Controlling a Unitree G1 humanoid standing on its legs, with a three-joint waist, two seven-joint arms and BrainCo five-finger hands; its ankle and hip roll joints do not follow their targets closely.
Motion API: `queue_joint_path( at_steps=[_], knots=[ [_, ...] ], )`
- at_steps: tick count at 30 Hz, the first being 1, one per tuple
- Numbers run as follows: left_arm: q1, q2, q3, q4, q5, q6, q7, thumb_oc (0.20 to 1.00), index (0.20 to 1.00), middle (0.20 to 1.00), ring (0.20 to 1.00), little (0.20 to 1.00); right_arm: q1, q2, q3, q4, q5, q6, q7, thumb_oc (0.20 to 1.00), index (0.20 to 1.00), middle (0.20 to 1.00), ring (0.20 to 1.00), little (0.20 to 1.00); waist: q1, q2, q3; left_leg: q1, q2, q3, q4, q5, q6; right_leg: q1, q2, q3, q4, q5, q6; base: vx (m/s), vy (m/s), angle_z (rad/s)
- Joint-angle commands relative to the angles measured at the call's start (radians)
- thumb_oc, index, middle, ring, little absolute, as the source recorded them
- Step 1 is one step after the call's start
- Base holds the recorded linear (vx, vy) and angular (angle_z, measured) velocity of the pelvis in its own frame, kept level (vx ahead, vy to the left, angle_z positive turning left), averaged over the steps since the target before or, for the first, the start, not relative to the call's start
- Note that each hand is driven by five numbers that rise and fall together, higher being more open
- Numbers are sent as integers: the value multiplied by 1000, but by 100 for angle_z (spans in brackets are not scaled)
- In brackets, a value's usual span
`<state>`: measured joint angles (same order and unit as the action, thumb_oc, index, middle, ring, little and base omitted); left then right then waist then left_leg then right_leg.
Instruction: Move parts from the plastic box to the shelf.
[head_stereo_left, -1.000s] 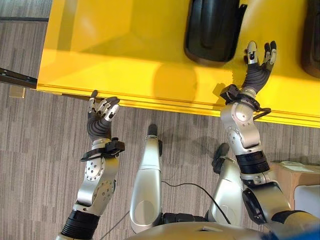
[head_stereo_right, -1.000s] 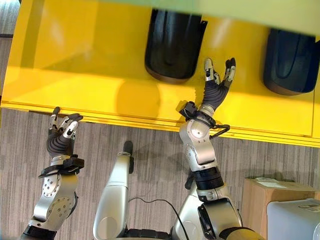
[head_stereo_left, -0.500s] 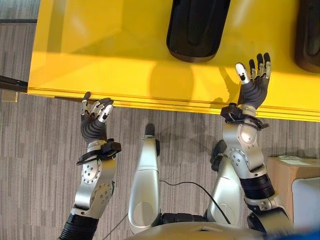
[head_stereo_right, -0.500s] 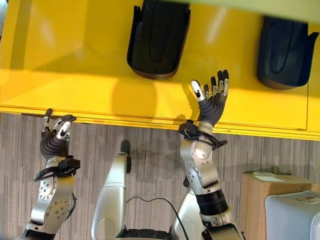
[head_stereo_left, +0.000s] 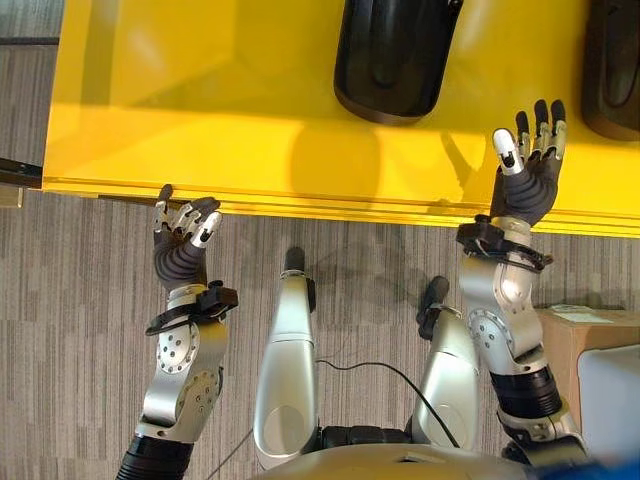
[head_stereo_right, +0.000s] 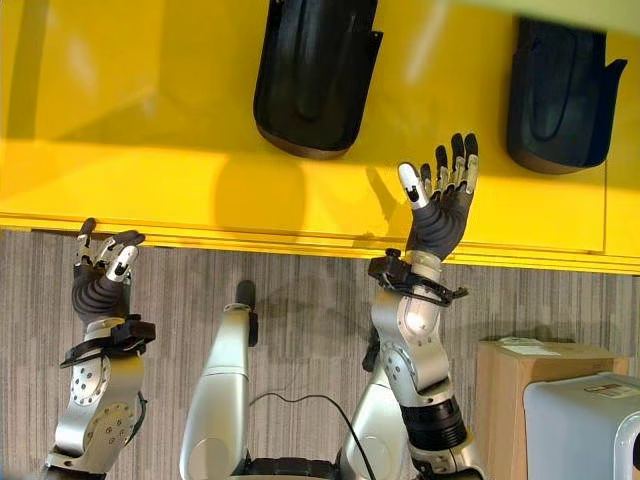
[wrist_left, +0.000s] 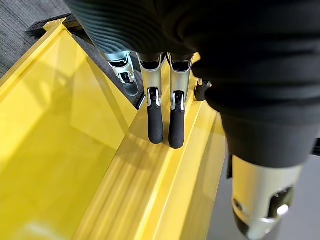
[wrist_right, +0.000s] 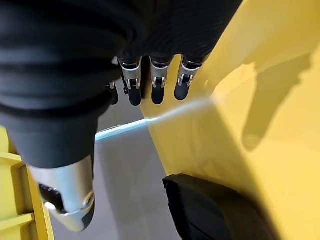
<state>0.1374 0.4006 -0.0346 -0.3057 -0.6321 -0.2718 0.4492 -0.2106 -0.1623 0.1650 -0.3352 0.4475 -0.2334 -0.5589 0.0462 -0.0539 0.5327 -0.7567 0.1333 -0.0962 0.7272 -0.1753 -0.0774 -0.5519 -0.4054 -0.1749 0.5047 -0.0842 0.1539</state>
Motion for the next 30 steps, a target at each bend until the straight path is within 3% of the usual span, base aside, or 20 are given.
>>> queue_joint_path(
  at_steps=[1,4,6,14,19,20,22,23,24,25,27,28,30],
  knots=[
    [-152,37,24,-183,182,-51,-9,1000,1000,1000,1000,1000,21,-60,-59,-106,-17,-93,59,1000,1000,1000,1000,1000,-55,28,-13,94,36,60,-87,9,-21,11,14,10,194,-135,-33,-11,-15,-9],
    [-202,61,44,-216,304,-60,30,1000,1000,1000,1000,1000,43,-71,-53,-102,13,-109,82,1000,1000,1000,1000,1000,-62,23,-13,114,40,64,-96,11,-25,22,16,12,188,-133,-32,-15,-10,-8],
    [-242,97,73,-210,489,-37,103,1000,1000,1000,1000,1000,52,-82,-48,-98,25,-127,92,1000,1000,1000,1000,1000,-69,20,-13,127,44,66,-98,10,-28,31,18,17,182,-132,-32,-18,-3,-5],
    [-438,129,29,-159,587,-33,186,1000,1000,1000,1000,1000,56,-100,-10,-97,68,-144,133,1000,1000,1000,1000,1000,-99,13,-13,182,61,78,-109,14,-38,63,23,31,171,-130,-31,-15,-1,-9],
    [-475,151,41,-160,559,-43,182,1000,1000,1000,1000,1000,83,-118,-9,-110,97,-139,171,1000,1000,1000,1000,1000,-116,17,-13,204,67,88,-121,22,-45,72,26,40,165,-124,-31,-30,0,-4],
    [-465,152,49,-173,547,-53,173,1000,1000,1000,1000,1000,91,-119,-10,-112,107,-138,180,1000,1000,1000,1000,1000,-118,18,-13,197,65,91,-129,47,-40,63,26,40,154,-101,-39,-79,11,3],
    [-443,147,64,-220,497,-70,141,1000,1000,1000,1000,1000,98,-126,-12,-120,120,-134,193,1000,1000,1000,1000,1000,-119,20,-14,223,73,93,-132,25,-48,80,32,48,154,-120,-30,3,0,3],
    [-431,153,74,-236,487,-77,131,1000,1000,1000,1000,1000,104,-128,-13,-124,122,-135,201,1000,1000,1000,1000,1000,-118,22,-13,216,73,98,-140,50,-42,74,32,44,144,-96,-37,86,-19,-26],
    [-421,153,83,-253,479,-82,124,1000,1000,1000,1000,1000,107,-129,-12,-127,130,-135,206,1000,1000,1000,1000,1000,-117,23,-14,230,76,96,-136,26,-49,86,34,49,149,-117,-30,-71,-1,-28],
    [-407,163,98,-275,463,-90,114,1000,1000,1000,1000,1000,114,-133,-19,-130,131,-133,214,1000,1000,1000,1000,1000,-115,25,-13,223,76,101,-145,54,-44,80,32,44,139,-94,-36,5,-20,8],
    [-392,159,108,-295,421,-109,96,1000,1000,1000,1000,1000,121,-135,-23,-138,131,-131,219,1000,1000,1000,1000,1000,-115,28,-13,227,75,100,-153,59,-45,83,33,44,136,-92,-36,4,-15,36],
    [-367,149,126,-318,370,-127,80,1000,1000,1000,1000,1000,131,-135,-20,-144,145,-134,233,1000,1000,1000,1000,1000,-112,31,-18,240,77,97,-150,34,-52,95,32,44,144,-115,-28,1,-8,-5],
    [-343,138,147,-338,326,-146,69,1000,1000,1000,1000,1000,141,-139,-24,-154,147,-132,243,1000,1000,1000,1000,1000,-108,35,-16,232,74,101,-160,61,-47,91,28,39,132,-92,-35,6,-9,-34]
  ],
)
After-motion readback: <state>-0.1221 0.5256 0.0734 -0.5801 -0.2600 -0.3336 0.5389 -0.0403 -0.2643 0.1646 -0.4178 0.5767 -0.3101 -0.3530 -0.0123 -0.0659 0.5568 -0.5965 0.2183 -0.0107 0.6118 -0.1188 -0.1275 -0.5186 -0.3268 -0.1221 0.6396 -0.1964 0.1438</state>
